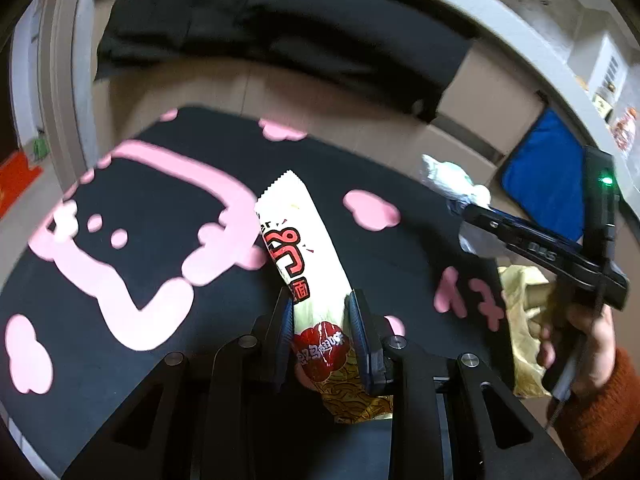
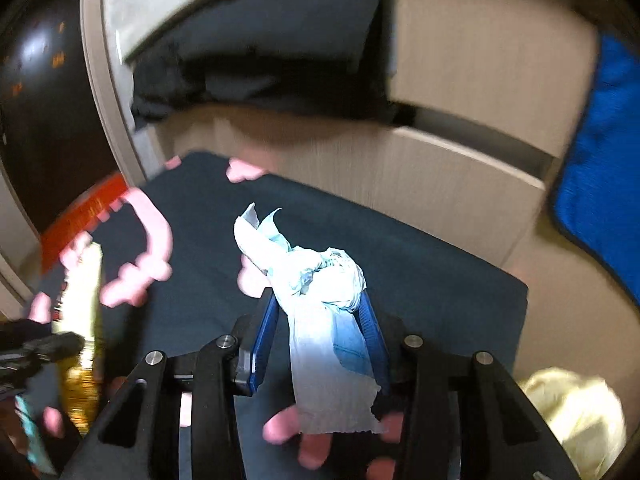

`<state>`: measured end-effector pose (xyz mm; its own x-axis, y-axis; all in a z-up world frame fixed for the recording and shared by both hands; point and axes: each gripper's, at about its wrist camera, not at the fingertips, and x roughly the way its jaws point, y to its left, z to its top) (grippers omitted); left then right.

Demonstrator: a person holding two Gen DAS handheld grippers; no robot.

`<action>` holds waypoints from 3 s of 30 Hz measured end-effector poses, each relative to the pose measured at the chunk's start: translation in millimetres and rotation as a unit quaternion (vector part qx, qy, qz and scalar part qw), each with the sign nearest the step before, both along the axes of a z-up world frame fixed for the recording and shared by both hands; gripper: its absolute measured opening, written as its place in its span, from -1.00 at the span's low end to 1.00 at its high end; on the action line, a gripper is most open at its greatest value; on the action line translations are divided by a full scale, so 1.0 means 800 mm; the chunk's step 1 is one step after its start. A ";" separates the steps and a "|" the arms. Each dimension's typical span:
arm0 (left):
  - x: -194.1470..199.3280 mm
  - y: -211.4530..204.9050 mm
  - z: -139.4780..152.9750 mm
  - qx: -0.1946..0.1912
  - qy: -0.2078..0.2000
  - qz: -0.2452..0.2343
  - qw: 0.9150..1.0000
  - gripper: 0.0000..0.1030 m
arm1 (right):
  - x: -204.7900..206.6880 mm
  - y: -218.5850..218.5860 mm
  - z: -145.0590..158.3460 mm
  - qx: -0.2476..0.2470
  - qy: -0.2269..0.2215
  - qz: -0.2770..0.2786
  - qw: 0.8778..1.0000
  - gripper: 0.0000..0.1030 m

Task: Collect trash
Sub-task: 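Carry the snack bag and tissue over the yellow bag and release both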

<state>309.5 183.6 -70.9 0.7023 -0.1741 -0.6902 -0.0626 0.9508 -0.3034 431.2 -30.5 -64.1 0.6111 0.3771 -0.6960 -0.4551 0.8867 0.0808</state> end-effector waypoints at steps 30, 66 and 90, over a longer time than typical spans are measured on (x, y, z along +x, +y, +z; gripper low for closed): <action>-0.063 -0.246 0.176 0.091 -0.178 -0.155 0.967 -0.45 | -0.221 -0.216 0.153 0.063 -0.145 -0.109 0.981 -0.25; 0.062 -0.436 0.023 0.037 -0.059 -0.267 0.961 -0.45 | -0.180 -0.401 0.038 0.087 -0.059 -0.239 0.965 -0.25; 0.033 -0.350 0.044 0.005 -0.055 -0.213 0.976 0.33 | -0.151 -0.373 0.000 0.068 -0.034 -0.241 0.968 0.02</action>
